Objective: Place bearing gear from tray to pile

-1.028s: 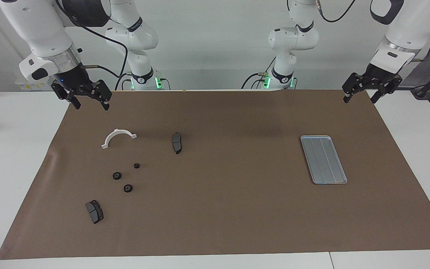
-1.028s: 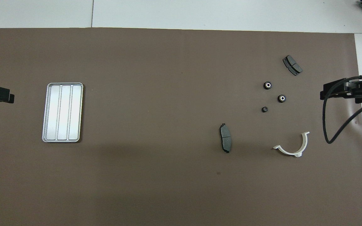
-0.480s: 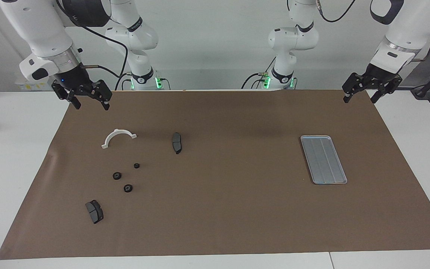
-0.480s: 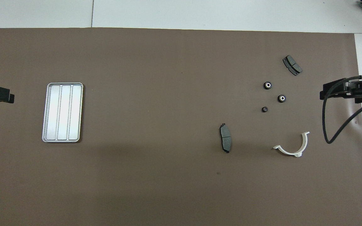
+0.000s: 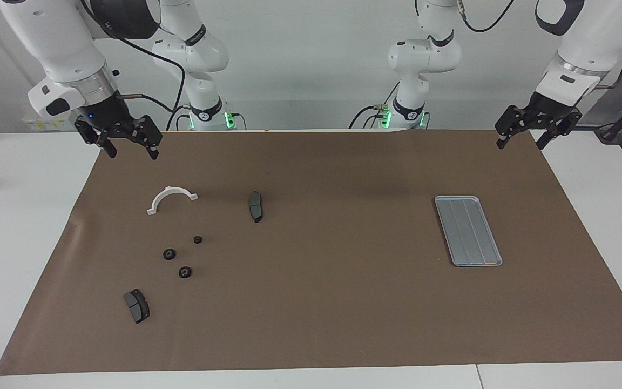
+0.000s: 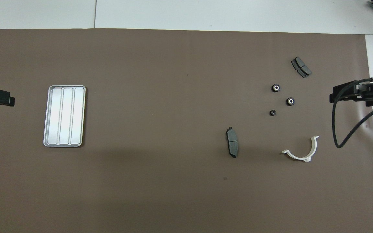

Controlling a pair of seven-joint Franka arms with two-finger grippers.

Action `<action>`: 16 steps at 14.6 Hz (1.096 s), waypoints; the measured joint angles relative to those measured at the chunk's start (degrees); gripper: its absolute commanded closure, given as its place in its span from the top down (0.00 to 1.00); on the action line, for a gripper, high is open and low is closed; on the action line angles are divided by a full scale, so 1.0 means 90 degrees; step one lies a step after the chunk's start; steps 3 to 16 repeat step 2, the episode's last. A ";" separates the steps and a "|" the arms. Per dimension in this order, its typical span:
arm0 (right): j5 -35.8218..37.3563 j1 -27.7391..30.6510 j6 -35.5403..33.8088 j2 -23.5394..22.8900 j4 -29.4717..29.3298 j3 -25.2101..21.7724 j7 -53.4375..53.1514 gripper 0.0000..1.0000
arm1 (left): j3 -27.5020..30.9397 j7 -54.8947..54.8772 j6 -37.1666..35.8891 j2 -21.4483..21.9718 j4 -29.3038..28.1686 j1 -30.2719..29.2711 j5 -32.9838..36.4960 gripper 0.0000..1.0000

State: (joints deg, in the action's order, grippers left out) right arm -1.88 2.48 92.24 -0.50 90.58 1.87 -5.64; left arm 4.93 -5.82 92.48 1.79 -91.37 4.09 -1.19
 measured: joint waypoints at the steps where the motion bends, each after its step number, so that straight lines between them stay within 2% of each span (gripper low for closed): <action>1: 0.0000 0.0000 0.0000 0.0000 0.0000 0.0000 0.0000 1.00 | 0.0000 0.0000 0.0000 0.0000 0.0000 0.0000 0.0000 1.00; 16: 0.0000 0.0000 0.0000 0.0000 0.0000 0.0000 0.0000 1.00 | 0.0000 0.0000 0.0000 0.0000 0.0000 0.0000 0.0000 1.00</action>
